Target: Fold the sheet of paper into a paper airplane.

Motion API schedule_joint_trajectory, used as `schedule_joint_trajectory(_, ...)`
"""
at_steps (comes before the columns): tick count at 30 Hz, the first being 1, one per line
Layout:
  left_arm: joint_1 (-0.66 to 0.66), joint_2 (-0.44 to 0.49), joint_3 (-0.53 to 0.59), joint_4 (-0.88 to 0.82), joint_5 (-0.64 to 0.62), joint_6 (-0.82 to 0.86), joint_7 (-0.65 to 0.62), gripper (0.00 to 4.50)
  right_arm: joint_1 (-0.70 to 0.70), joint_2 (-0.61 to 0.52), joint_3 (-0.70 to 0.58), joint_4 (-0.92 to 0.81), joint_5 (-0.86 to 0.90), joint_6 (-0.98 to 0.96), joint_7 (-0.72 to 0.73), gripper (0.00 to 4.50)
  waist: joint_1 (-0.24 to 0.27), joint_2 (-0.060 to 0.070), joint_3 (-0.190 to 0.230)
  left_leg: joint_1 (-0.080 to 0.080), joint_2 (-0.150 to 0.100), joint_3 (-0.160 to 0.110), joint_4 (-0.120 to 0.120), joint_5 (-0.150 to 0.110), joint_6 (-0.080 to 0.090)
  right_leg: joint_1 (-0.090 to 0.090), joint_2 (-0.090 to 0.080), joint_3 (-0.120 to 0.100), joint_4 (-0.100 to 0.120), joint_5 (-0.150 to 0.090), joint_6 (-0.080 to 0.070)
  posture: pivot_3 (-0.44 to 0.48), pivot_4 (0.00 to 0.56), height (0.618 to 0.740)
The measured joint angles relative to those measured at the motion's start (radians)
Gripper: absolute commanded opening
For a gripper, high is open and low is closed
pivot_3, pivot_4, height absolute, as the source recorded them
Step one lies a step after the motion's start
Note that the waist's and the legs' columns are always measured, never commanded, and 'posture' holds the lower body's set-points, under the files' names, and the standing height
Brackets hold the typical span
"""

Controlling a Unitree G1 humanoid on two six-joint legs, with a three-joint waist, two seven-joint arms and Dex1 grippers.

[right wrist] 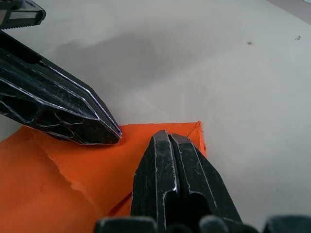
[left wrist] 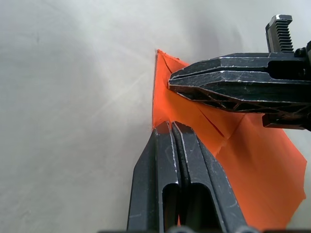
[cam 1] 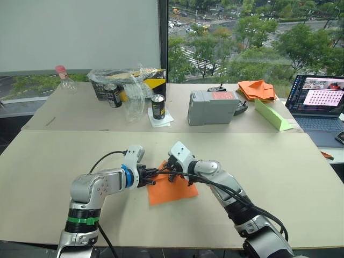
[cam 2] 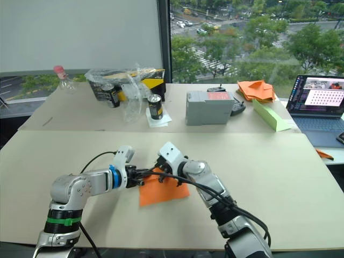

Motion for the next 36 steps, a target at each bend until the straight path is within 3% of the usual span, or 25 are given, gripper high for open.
schedule_joint_trajectory(14,0.090,0.053,0.019,-0.106,-0.026,0.024,-0.012,0.09,0.000,0.000,0.001,0.000,0.000,0.000,0.001,0.00,-0.003,0.000,0.000,0.000,0.000,0.000,-0.001,0.000,0.000,0.000,0.000,0.000,0.000,0.000,0.000,0.000,0.150,0.740)
schedule_joint_trajectory(36,0.102,0.035,0.022,-0.125,-0.041,0.037,0.007,0.09,0.009,-0.013,-0.019,-0.019,0.008,0.022,0.015,0.00,0.006,0.000,0.000,0.000,0.000,0.000,-0.001,0.000,0.000,0.001,0.000,0.000,-0.002,0.000,0.000,0.000,0.150,0.740)
